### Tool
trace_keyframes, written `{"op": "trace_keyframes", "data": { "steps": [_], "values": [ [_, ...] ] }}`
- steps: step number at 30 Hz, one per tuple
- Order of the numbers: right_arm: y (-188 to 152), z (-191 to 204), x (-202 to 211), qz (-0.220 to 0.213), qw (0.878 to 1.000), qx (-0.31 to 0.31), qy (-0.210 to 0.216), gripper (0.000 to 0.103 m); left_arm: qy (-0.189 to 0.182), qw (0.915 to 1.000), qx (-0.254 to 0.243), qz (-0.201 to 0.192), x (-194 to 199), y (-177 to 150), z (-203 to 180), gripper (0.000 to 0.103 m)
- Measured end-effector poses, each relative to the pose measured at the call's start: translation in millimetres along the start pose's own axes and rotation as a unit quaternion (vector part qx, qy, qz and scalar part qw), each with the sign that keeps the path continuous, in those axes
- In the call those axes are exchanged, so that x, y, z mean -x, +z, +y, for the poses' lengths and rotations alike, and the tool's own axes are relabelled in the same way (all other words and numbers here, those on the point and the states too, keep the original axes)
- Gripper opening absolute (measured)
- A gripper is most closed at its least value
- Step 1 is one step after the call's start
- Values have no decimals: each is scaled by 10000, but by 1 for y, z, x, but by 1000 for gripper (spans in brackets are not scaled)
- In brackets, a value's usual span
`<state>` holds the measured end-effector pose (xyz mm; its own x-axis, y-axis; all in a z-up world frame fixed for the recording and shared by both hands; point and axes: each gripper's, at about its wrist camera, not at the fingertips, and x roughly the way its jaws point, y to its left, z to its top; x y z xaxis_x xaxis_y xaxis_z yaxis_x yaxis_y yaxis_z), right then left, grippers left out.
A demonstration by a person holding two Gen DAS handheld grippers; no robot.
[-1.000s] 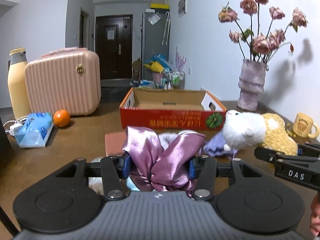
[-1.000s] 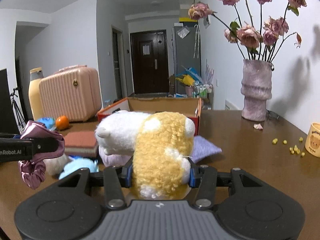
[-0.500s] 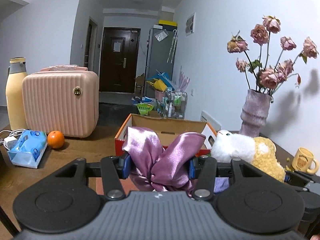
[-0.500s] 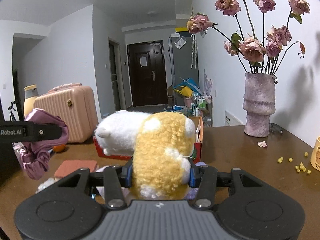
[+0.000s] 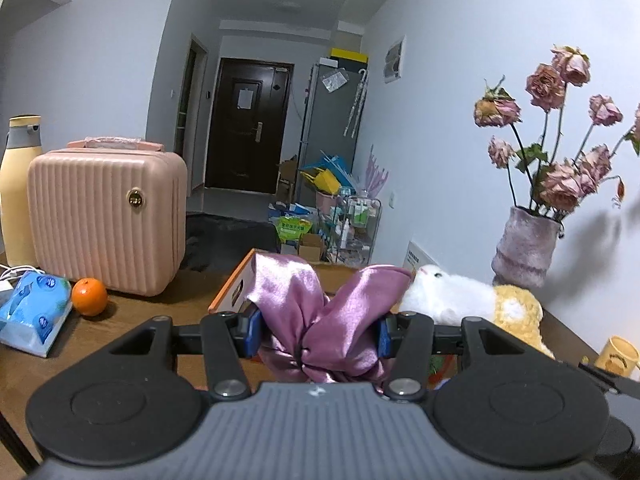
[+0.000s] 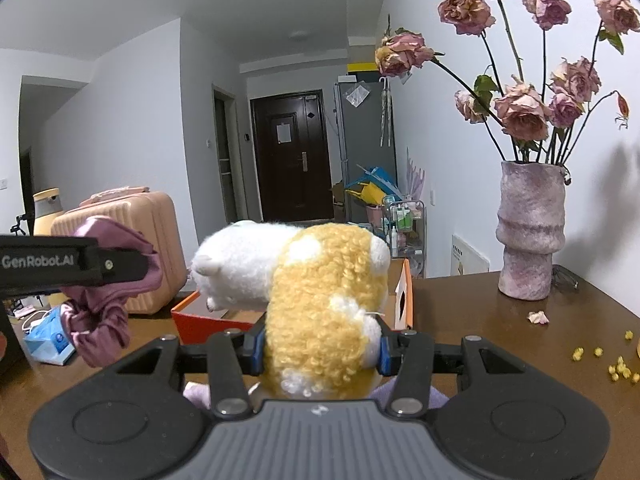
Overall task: Organize soft objects
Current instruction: 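Lower the plush and bow into the box and open both tools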
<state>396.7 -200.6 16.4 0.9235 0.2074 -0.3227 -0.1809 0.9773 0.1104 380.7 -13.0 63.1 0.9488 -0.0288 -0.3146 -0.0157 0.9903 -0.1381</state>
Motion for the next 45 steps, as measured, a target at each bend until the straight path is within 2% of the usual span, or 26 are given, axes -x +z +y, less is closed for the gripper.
{"op": "trace_keyframes", "data": {
  "steps": [6, 14, 34, 45],
  "values": [
    [9, -3, -24, 11, 10000, -9, -46, 48, 79, 9998, 148, -120, -22, 12, -6, 52],
    [21, -11, -61, 80, 9999, -28, -139, 48, 174, 9992, 350, -92, -59, 25, -8, 52],
    [38, -24, -151, 419, 9982, -88, -408, 48, 518, 9970, 539, 214, -158, 45, 0, 52],
    [45, -22, -199, 802, 9956, -159, -461, 48, 988, 9913, 675, 540, -216, 36, 3, 52]
  ]
}}
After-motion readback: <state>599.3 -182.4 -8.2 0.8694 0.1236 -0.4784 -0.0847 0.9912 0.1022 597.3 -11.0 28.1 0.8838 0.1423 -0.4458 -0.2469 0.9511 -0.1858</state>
